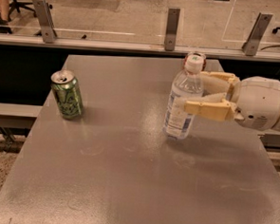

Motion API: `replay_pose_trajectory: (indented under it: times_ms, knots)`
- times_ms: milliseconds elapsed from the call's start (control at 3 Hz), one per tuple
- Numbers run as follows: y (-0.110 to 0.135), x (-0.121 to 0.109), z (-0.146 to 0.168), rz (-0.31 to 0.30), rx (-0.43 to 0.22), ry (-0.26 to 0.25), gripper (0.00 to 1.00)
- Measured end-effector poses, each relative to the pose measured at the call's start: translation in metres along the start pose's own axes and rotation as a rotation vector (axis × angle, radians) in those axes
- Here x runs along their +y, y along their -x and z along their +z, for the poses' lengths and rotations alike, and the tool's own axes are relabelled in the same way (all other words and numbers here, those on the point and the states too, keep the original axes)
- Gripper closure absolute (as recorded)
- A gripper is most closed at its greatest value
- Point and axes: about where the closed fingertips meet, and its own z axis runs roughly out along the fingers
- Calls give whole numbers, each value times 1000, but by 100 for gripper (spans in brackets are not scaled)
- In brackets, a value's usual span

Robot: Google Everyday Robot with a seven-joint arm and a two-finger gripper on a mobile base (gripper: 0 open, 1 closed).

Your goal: Place blue plastic bottle upright

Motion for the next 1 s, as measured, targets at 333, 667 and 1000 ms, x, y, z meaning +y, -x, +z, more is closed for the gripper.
replay_pose_trajectory:
  times_ms: [333, 667, 1000]
  knots:
    - [-7, 2, 3, 15, -13, 15, 100]
    - [-14, 3, 5, 32, -1, 19, 85]
    - [-20, 3, 6, 36, 15, 21, 63]
